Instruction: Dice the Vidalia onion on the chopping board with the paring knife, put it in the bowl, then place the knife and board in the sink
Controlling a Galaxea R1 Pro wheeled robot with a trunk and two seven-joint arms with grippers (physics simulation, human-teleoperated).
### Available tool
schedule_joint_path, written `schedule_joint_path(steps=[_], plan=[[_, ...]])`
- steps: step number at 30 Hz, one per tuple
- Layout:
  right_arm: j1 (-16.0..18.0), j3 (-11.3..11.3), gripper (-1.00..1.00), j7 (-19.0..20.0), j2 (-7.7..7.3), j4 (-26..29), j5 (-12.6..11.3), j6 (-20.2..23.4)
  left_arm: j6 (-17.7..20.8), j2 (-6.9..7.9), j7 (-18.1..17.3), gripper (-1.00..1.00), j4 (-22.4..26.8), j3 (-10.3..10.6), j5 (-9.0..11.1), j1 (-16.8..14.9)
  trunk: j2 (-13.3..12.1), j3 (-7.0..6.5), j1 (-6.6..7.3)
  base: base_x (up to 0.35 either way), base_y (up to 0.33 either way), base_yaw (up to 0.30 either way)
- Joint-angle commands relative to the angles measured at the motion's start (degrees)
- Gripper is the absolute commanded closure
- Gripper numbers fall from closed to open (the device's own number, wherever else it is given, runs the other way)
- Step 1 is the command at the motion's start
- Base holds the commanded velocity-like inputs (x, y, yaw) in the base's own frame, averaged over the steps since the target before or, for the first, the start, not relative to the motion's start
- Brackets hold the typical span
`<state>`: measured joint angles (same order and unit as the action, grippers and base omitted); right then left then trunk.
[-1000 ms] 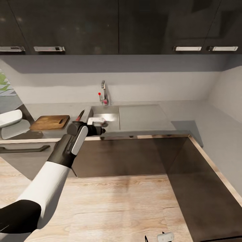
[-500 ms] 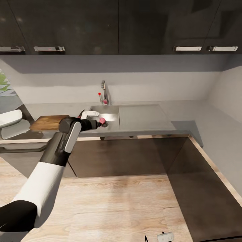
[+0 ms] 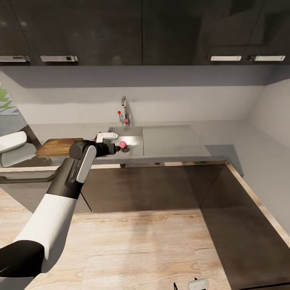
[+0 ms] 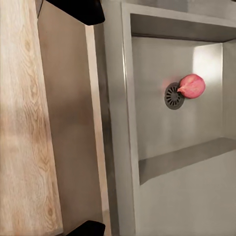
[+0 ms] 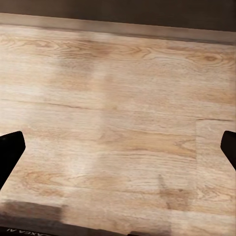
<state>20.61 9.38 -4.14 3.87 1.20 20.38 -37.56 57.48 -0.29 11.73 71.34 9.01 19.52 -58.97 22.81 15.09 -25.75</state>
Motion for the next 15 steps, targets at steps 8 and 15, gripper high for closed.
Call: schedule_joint_path(steps=[8, 15], plan=[[0.0, 0.3, -1.0, -0.4, 0.0, -0.1, 0.6, -0.1, 0.1, -0.06, 0.6, -1.0, 0.0, 0.0, 0.5, -0.1, 0.1, 0.11, -0.03, 0.121, 0.0, 0.0], [0.0, 0.3, -1.0, -0.4, 0.0, -0.1, 0.6, -0.1, 0.0, -0.06, 0.6, -1.0, -0.4, 0.1, 0.5, -0.1, 0.1, 0.11, -0.03, 0.295, 0.0, 0.0]])
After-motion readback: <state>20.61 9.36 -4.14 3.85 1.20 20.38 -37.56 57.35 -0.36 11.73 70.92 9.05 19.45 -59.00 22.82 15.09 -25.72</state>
